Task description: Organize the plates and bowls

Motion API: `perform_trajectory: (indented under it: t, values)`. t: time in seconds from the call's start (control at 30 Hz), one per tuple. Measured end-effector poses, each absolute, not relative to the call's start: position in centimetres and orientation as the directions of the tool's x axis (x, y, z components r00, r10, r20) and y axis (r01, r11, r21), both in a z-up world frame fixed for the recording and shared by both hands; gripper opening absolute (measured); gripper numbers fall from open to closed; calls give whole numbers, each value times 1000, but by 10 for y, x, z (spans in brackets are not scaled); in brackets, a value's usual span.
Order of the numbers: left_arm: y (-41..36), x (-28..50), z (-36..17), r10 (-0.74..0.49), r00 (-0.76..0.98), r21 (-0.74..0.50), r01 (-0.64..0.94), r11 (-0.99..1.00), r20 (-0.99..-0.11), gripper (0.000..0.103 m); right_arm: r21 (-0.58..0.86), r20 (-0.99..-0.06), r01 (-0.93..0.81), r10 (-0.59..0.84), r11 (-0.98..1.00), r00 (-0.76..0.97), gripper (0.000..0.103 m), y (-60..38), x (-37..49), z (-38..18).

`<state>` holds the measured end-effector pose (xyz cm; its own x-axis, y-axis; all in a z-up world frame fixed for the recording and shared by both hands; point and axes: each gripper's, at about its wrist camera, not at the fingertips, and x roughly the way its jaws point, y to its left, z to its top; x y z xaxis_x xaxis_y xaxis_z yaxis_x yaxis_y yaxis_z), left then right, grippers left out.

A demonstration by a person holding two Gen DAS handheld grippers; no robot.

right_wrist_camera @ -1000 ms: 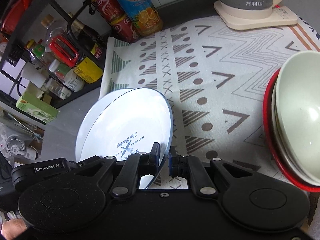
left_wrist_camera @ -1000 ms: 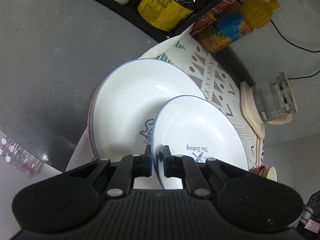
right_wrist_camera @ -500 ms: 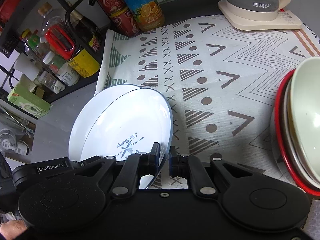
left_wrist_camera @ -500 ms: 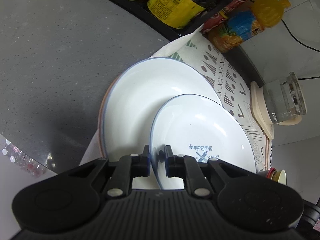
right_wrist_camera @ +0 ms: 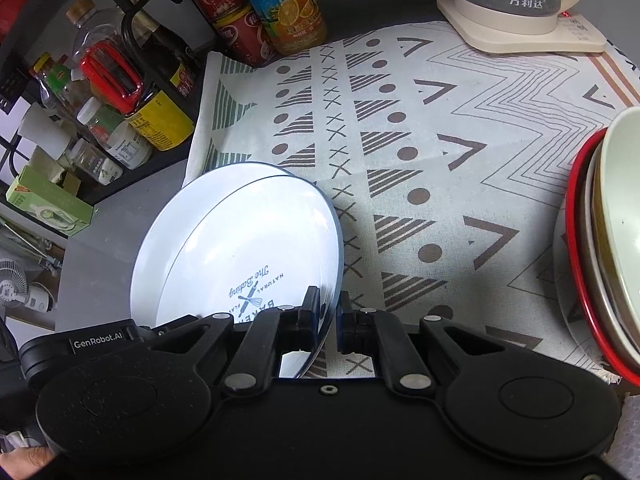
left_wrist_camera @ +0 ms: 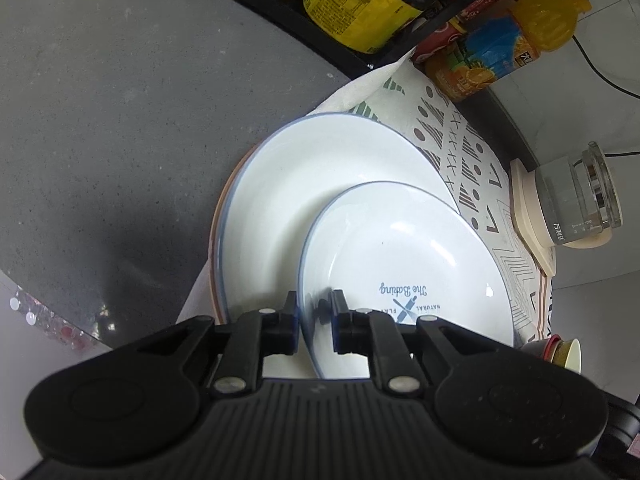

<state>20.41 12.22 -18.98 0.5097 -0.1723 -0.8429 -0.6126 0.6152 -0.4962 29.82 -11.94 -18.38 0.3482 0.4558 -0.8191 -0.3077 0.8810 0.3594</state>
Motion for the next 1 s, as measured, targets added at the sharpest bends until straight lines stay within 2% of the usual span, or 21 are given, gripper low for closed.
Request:
perform_trajectory:
  t: [0.2,0.3,0.37,0.5,0.6,0.67,0.73,0.87,1.0]
  values:
    - [121,210,-187,-163,462,-453,-632,629,-872,14,383,-810,-287,468,878,354,6,-122,299,-185]
    - [123,211,-184,-159,441,-434,-641,633,-883,21,385,-809,-284,469,878,354,6,-121,299,-186]
    - [125,210,-178,-145,442,-426,-643,636,-885,30,380,-807,-291,468,878,360,6,-120,298,-185]
    - [133,205,-163,-114,459,-419,-645,639,-881,38,376,-809,-288,463,881,362,7,-118,299,-186]
    - [142,200,-149,-54,495,-412,-652,636,-867,42,375,-812,-280,459,884,360,8,-117,300,-188]
    - [146,200,-141,22,484,-352,-665,658,-875,51,366,-816,-275,449,889,364,9,-114,300,-189]
    - [148,201,-139,83,466,-291,-671,682,-881,52,344,-822,-277,430,897,372,11,-109,300,-191]
    - [159,201,-149,11,485,-371,-682,630,-874,52,288,-829,-303,395,908,396,14,-99,299,-191]
    - [159,202,-156,-4,489,-384,-680,625,-873,52,289,-830,-310,398,906,390,14,-98,302,-192]
